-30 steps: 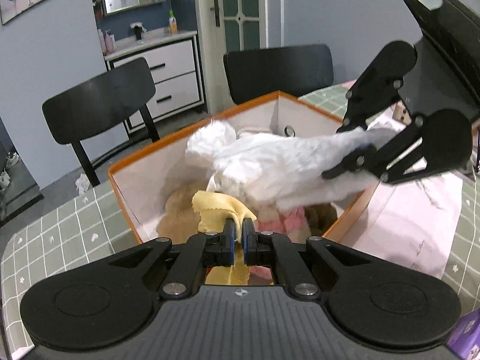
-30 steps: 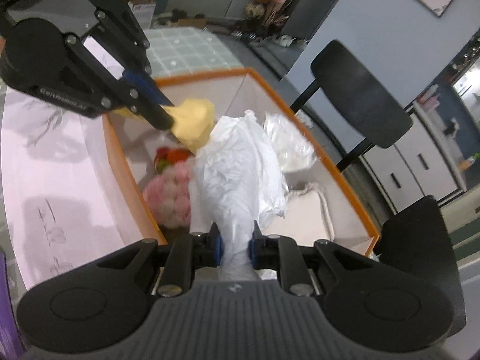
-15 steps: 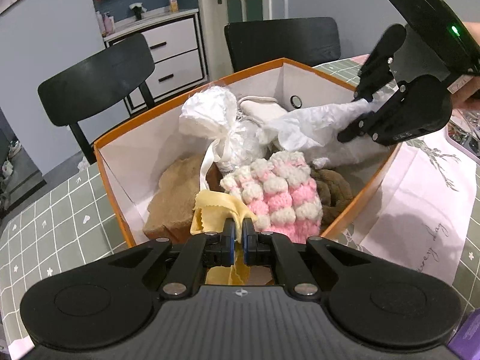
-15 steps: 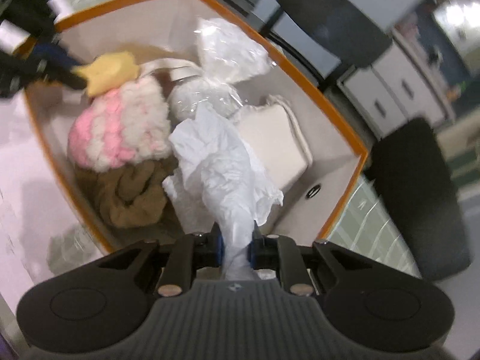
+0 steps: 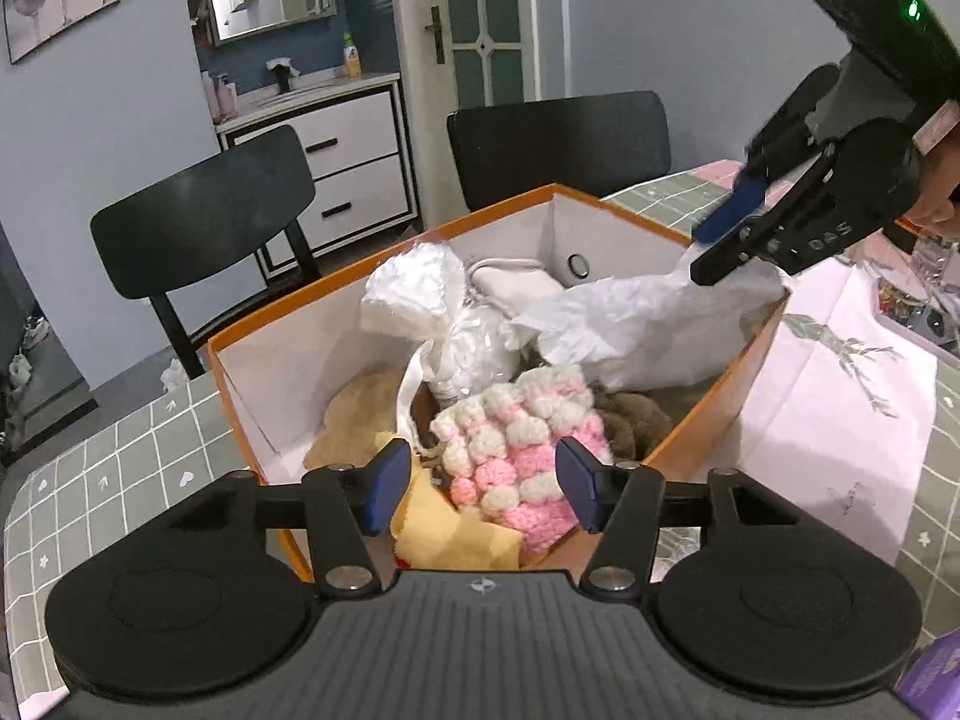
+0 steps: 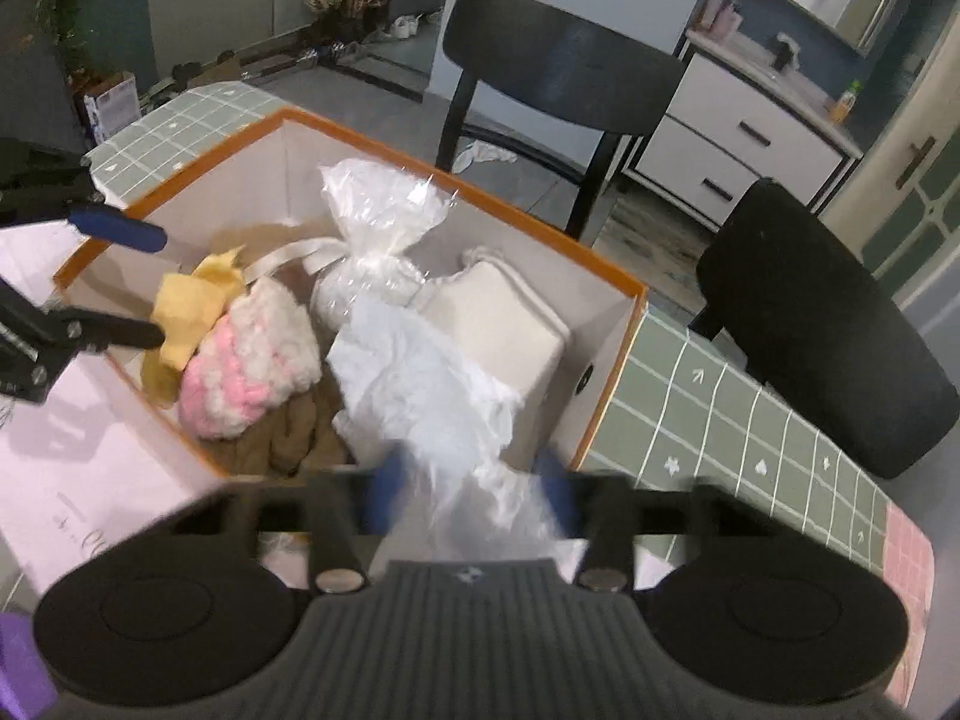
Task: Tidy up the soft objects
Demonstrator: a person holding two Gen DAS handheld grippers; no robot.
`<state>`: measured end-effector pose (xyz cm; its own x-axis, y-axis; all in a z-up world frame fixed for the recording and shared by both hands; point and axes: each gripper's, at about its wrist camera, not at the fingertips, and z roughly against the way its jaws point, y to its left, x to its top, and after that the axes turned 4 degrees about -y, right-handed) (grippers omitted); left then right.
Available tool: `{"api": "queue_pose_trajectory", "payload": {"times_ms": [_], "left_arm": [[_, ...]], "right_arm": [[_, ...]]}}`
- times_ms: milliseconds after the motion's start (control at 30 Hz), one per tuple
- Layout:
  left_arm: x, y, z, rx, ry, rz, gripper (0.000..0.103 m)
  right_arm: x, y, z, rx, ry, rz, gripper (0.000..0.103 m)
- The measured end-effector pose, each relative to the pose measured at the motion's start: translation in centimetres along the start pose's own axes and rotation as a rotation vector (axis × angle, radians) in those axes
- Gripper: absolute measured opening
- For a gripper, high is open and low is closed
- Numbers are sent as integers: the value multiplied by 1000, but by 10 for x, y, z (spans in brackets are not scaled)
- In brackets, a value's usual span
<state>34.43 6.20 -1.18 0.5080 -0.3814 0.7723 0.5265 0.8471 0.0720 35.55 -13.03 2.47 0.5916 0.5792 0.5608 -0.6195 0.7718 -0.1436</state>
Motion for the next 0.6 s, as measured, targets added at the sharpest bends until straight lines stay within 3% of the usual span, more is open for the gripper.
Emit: {"api": "queue_pose_trajectory", "payload": {"times_ms": [267, 367, 600], "left_arm": [[-2, -4, 8, -6, -9, 3, 65], [-2, -4, 9, -1, -7, 7, 64], [-1, -9, 11, -2, -10, 23, 62]], "right_arm": [[-15, 8, -49, -29, 135, -4, 7], [-14, 2, -56, 26, 103, -86, 4], [-20, 2, -63, -4, 88, -146, 3]]}}
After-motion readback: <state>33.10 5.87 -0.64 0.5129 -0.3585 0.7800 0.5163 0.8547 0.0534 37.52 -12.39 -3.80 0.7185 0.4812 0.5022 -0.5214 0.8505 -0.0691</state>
